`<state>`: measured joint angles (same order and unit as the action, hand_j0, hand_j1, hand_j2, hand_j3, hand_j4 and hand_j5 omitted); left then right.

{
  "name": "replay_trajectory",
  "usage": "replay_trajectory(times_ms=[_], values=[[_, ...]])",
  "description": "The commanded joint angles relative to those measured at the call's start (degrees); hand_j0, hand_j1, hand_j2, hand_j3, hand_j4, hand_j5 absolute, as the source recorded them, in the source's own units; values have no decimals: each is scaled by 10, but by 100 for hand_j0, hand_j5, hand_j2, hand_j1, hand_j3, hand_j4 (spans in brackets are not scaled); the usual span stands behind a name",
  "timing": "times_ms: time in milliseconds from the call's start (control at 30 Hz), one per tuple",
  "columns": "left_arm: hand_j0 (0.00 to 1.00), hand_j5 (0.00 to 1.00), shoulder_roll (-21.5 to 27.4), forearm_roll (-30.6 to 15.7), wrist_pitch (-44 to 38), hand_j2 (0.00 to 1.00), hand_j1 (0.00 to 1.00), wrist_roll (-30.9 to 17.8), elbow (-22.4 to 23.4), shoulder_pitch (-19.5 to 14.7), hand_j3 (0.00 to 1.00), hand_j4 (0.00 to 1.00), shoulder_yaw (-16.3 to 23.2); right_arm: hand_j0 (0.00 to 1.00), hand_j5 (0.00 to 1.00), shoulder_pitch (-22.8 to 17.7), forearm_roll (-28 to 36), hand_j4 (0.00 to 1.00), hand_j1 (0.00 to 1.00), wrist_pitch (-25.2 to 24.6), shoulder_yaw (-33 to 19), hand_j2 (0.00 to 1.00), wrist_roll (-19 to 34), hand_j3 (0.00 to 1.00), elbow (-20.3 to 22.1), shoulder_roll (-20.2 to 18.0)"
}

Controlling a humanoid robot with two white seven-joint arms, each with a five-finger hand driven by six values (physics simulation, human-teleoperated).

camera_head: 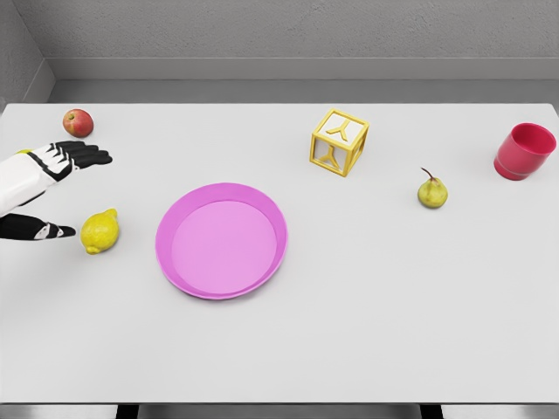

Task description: Put the lemon on the plate with left arm

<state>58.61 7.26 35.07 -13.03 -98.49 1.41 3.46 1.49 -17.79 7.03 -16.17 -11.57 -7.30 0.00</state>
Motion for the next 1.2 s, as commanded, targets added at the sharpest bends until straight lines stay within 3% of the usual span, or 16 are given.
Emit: replay_trajectory(times_ms=[0,100,200,433,600,733,967,1033,1100,1167], values=[[100,100,0,-2,-1,100,100,-1,0,1,100,100,0,100,100,0,0,100,100,0,-4,100,1,100,0,0],[100,100,-3,1,-1,100,100,-2,1,1,100,100,-2,100,100,0,0,100,100,0,0,100,1,100,-1,0],[100,100,-7,46,-1,100,100,-18,4,1,100,100,-2,100,100,0,0,100,100,0,1,100,1,100,-1,0],[100,100,-21,95,-1,100,100,-19,31,-2,100,100,0,100,100,0,0,100,100,0,0,100,1,100,-1,0],[100,100,19,95,-1,100,100,-19,48,-11,100,100,82,100,100,0,0,100,100,0,0,100,1,100,-1,0],[100,100,26,96,-1,100,100,-19,52,-15,100,100,91,100,100,0,0,100,100,0,1,100,1,100,-1,0],[100,100,3,154,-1,100,100,-23,68,-45,100,100,98,100,100,0,0,100,100,0,1,100,1,100,-1,0],[100,100,-17,169,-1,100,100,-24,71,-72,100,100,120,100,100,0,0,100,100,0,0,100,1,100,-1,0],[100,100,-37,176,-1,100,100,-39,104,-98,100,100,130,100,100,0,0,100,100,0,0,100,1,100,-1,0],[100,100,-40,177,-1,100,100,-41,113,-99,100,100,130,100,100,0,0,100,100,0,1,100,1,100,-1,0]])
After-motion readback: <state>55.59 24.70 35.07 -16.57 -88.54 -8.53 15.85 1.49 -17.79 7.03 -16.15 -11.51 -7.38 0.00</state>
